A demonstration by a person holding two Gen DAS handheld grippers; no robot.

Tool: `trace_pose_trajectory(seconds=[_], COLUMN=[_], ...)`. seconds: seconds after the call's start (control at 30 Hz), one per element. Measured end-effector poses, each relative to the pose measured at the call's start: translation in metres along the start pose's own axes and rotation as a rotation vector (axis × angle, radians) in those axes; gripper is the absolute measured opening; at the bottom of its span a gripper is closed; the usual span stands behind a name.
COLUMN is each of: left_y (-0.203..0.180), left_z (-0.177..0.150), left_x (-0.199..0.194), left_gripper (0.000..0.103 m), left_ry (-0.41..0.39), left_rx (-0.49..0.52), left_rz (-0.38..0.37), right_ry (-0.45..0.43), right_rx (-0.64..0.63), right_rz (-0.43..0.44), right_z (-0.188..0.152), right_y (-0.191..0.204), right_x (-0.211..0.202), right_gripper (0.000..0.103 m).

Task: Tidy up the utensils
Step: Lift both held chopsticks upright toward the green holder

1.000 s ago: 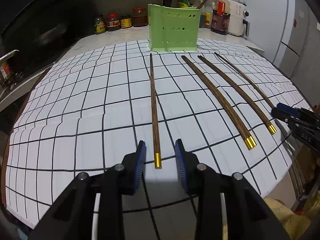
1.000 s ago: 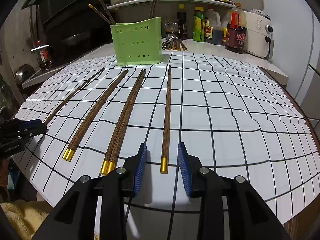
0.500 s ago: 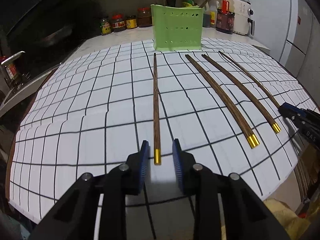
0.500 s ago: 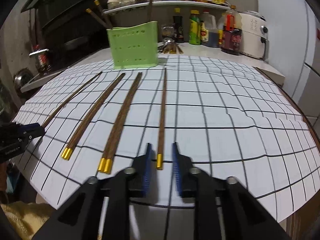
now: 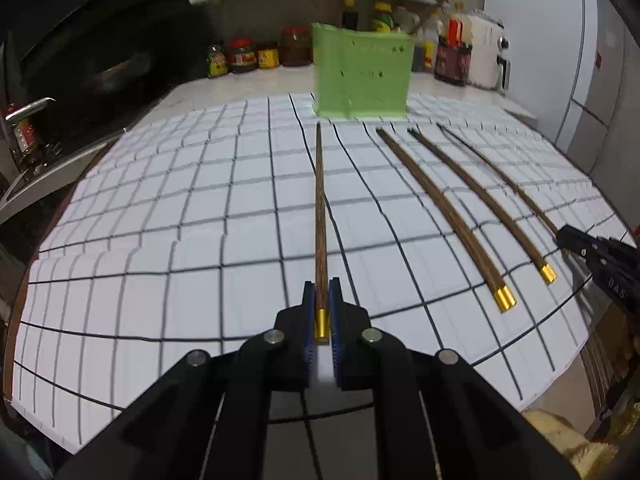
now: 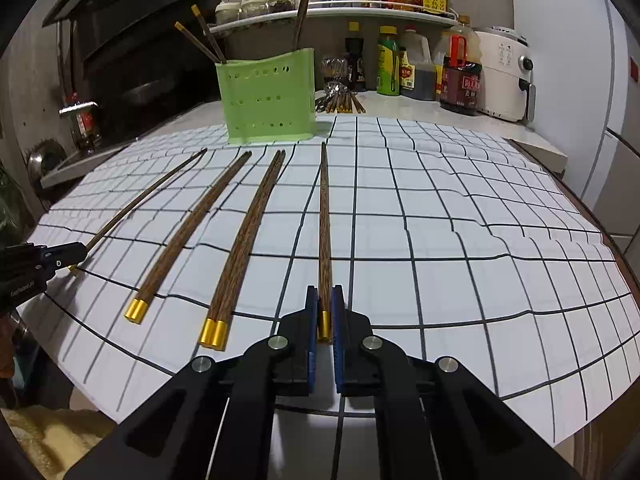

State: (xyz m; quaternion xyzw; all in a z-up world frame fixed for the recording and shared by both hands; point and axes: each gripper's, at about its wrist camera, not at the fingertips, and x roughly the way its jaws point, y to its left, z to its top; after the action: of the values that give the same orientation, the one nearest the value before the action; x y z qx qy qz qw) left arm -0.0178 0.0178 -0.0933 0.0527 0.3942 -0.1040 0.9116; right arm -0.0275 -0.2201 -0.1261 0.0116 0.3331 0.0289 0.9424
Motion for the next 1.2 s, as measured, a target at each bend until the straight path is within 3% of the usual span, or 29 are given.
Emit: trace_pose_trajectory(seconds=[0.17, 0.3, 0.67, 0.83, 1.2], left_y=[0.005, 0.012, 0.023, 0.018, 0.026], left_z=[0.007, 0.025, 0.086, 0.096, 0.109], left_x=[-0.025, -0.057, -0.135, -0.14, -0.122], left_gripper=[0.007, 0.007, 0.007, 0.007, 0.007], left_ry=[-0.081, -0.202, -0.519, -0.555, -0.521], left_rx=[-0.024, -0.028, -0.035, -0.029, -0.047], left_rz=[-0.018, -0.022, -0.021, -0.027, -0.046], right_ry=[-0.04, -0.119, -0.357, -0.389, -0.37], right_rx=[0.032, 0.047, 0.048, 0.015, -0.03], right_rz=[0.024, 0.032, 0.036, 0.014, -0.005], right_z=[0.009, 0.025, 0.113, 0.146, 0.171], right_y=[-0.003, -0.004, -0.004, 0.0, 0.011], right_x=[-0.02, -0.048, -0.111, -0.116, -0.099], right_gripper=[0.007, 0.007, 0.007, 0.007, 0.007])
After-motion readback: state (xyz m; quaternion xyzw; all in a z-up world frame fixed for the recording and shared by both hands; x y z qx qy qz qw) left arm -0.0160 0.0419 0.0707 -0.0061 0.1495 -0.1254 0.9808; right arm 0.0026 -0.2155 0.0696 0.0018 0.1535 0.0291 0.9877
